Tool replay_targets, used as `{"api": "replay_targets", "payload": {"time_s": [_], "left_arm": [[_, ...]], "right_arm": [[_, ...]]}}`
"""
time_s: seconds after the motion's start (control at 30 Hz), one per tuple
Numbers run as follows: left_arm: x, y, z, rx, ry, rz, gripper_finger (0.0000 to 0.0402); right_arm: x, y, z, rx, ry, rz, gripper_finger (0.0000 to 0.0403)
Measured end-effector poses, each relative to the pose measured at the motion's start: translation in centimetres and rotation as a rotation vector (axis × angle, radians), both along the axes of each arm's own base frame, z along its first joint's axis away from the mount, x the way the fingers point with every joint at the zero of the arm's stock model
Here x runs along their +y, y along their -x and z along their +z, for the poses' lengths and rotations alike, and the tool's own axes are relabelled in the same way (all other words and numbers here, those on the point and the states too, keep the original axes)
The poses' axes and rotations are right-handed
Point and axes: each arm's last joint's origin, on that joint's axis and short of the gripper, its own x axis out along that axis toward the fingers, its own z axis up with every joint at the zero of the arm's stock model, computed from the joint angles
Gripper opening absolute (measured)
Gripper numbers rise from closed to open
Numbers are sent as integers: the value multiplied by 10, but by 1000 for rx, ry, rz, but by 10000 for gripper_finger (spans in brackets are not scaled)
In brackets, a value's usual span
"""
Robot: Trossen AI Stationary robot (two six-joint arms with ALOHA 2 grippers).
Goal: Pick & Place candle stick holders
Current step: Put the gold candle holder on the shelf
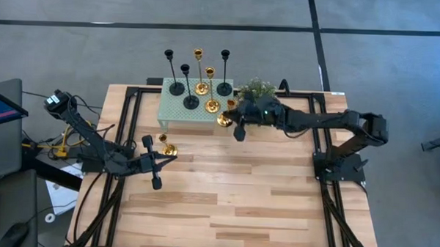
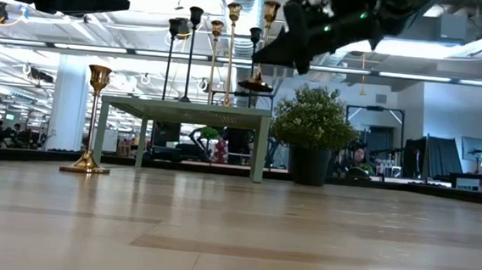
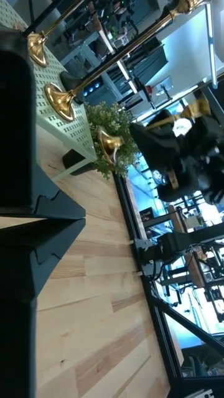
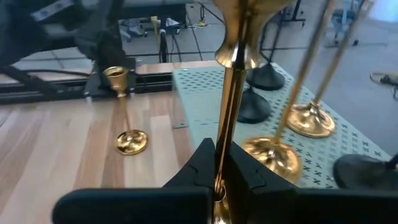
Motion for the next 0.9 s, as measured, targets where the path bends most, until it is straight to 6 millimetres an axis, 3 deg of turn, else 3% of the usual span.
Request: {"api": "replay_targets", "payload": {"time_s": [0.33, 0.9], "left_arm": [[0, 0, 0, 2, -2, 0, 8], [0, 0, 0, -1, 1, 0, 8]], "right_arm": [[-28, -9, -15, 59, -40, -43, 1], [-38, -7, -8, 117, -61, -72, 1]]}}
